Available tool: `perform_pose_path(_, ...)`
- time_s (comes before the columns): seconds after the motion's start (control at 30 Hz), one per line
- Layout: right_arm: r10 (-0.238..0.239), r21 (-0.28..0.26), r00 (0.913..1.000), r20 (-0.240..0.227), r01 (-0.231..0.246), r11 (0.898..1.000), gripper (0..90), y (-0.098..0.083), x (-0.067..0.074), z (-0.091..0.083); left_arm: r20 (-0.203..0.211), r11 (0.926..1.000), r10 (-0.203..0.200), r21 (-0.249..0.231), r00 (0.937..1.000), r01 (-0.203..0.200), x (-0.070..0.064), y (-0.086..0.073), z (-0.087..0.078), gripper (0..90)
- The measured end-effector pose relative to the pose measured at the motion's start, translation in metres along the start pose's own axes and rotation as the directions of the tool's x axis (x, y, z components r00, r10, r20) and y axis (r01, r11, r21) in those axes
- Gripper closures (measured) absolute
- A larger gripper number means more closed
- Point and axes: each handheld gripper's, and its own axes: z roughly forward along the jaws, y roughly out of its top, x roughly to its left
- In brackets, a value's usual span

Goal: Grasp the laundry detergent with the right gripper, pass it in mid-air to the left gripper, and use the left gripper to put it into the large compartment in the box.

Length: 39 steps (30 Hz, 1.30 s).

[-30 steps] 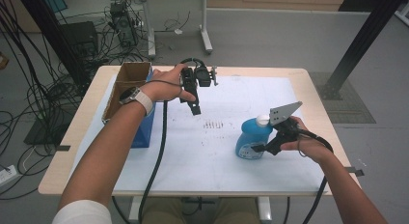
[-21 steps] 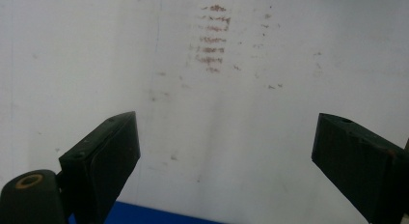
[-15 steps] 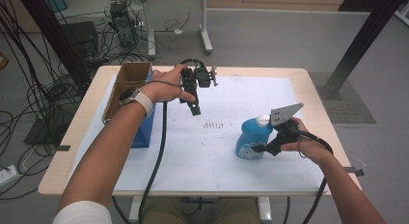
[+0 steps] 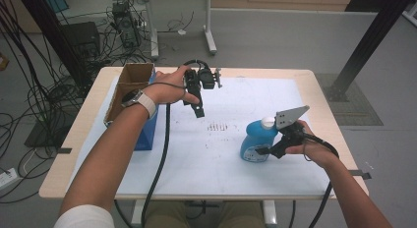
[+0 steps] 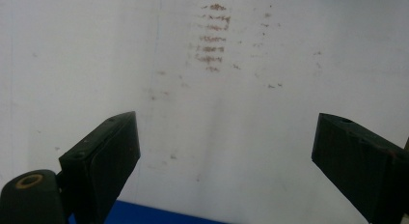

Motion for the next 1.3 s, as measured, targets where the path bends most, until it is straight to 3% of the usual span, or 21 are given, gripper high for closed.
perform_pose_path(1.3,-0.004,-0.038,1.0,-0.004,0.004,0.999,24.3,-0.0058,-0.001,0.0074,0.007,1.0,-0.007,0.002,1.0,0.007,0.0009,-0.0019,0.0053,10.1)
